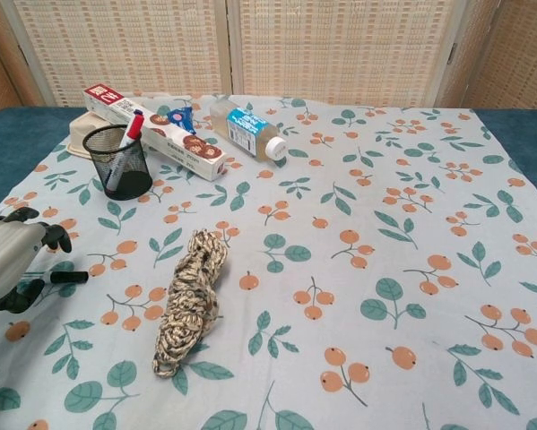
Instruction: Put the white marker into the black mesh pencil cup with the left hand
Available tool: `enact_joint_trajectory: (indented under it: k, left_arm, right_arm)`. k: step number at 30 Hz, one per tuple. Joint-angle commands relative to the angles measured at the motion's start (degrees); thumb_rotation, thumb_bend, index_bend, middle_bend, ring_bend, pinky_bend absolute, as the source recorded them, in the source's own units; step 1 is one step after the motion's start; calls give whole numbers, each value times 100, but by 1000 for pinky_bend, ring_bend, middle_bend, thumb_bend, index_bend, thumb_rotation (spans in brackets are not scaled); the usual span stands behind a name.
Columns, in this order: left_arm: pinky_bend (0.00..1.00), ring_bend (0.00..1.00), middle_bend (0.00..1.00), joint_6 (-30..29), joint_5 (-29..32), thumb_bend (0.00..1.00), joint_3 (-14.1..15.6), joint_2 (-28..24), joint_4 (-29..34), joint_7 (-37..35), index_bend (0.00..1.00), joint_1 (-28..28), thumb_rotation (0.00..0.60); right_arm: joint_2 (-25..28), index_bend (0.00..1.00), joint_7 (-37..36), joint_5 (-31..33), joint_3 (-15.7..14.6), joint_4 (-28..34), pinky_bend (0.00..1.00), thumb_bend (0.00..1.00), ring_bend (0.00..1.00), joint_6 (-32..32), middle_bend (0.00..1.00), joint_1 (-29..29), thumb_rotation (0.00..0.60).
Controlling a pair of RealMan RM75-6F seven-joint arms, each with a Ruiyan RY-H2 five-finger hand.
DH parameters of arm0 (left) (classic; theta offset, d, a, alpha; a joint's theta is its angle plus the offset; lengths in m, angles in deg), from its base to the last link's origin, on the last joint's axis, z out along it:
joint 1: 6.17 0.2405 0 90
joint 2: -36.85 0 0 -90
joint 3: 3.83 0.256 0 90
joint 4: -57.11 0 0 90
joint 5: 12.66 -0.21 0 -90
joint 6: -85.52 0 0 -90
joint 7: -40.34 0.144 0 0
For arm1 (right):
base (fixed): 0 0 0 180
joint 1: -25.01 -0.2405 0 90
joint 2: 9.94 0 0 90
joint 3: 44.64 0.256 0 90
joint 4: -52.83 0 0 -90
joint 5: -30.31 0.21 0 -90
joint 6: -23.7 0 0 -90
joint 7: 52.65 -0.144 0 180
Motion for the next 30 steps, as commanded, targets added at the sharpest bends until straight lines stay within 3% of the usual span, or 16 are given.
enact_joint_trajectory:
  k: [1, 30]
  left_arm:
    - [156, 44, 265, 15, 14, 428, 14, 41, -59, 10, 314, 3, 600]
    - [178, 135, 445, 143, 79, 432, -70, 297, -476, 152, 426, -95, 600]
  right_arm:
    - [1, 253, 3, 8, 2, 2, 0, 0, 47, -9, 87, -4, 600]
    - [17, 277, -4, 90, 28, 13, 0, 0, 45, -63, 87, -22, 600]
